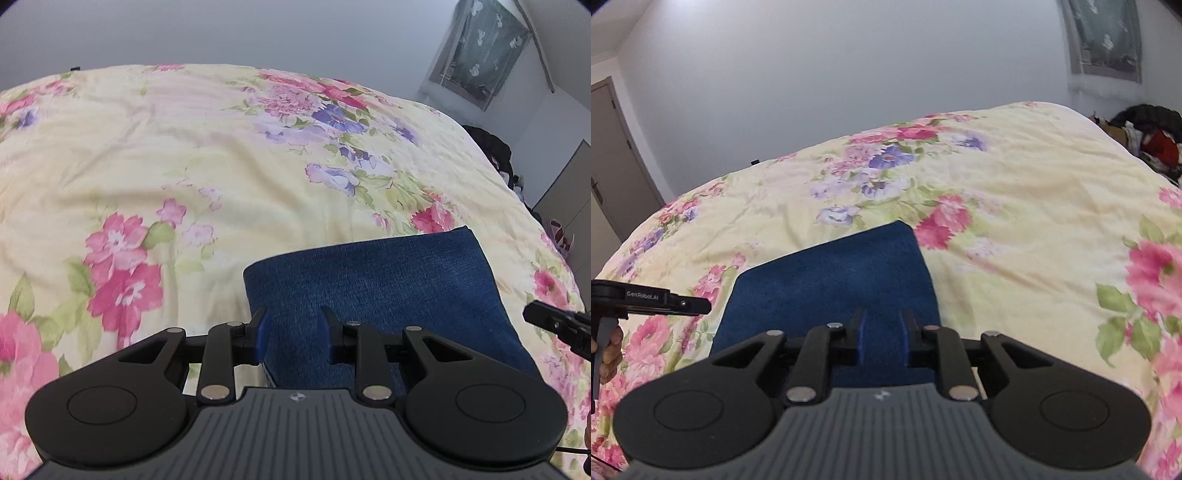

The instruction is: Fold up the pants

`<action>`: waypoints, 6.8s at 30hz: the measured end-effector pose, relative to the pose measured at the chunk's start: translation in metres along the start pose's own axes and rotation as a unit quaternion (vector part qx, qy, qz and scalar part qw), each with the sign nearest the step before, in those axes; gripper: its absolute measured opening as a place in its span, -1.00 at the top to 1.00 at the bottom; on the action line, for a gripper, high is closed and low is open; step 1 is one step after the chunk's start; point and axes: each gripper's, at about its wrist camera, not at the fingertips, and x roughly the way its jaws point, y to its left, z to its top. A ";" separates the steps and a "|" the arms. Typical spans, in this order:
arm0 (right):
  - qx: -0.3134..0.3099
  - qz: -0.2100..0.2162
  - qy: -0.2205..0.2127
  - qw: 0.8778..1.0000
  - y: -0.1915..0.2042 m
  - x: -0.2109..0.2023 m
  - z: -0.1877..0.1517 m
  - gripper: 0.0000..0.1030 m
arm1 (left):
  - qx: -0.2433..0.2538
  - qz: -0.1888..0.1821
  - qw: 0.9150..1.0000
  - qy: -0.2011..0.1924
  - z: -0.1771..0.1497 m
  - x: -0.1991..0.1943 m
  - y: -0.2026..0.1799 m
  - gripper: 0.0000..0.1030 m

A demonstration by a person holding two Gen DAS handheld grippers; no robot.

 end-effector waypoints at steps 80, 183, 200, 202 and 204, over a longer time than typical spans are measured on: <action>0.377 0.137 0.085 0.912 -0.121 0.025 -0.108 -0.31 | -0.245 -0.155 0.957 0.009 -0.091 0.018 0.064 -0.24; -0.148 0.066 -0.137 0.977 0.290 -0.209 -0.133 -0.58 | -0.001 0.234 0.949 -0.210 -0.194 -0.321 0.028 -0.81; -0.172 0.040 -0.088 0.980 0.294 -0.188 -0.176 -0.58 | 0.003 0.243 0.959 -0.147 -0.235 -0.283 0.018 -0.80; -0.168 0.039 -0.086 0.981 0.293 -0.187 -0.176 -0.58 | 0.003 0.243 0.959 -0.146 -0.236 -0.283 0.018 -0.80; -0.168 0.037 -0.085 0.981 0.293 -0.186 -0.176 -0.58 | 0.002 0.243 0.959 -0.146 -0.235 -0.282 0.017 -0.80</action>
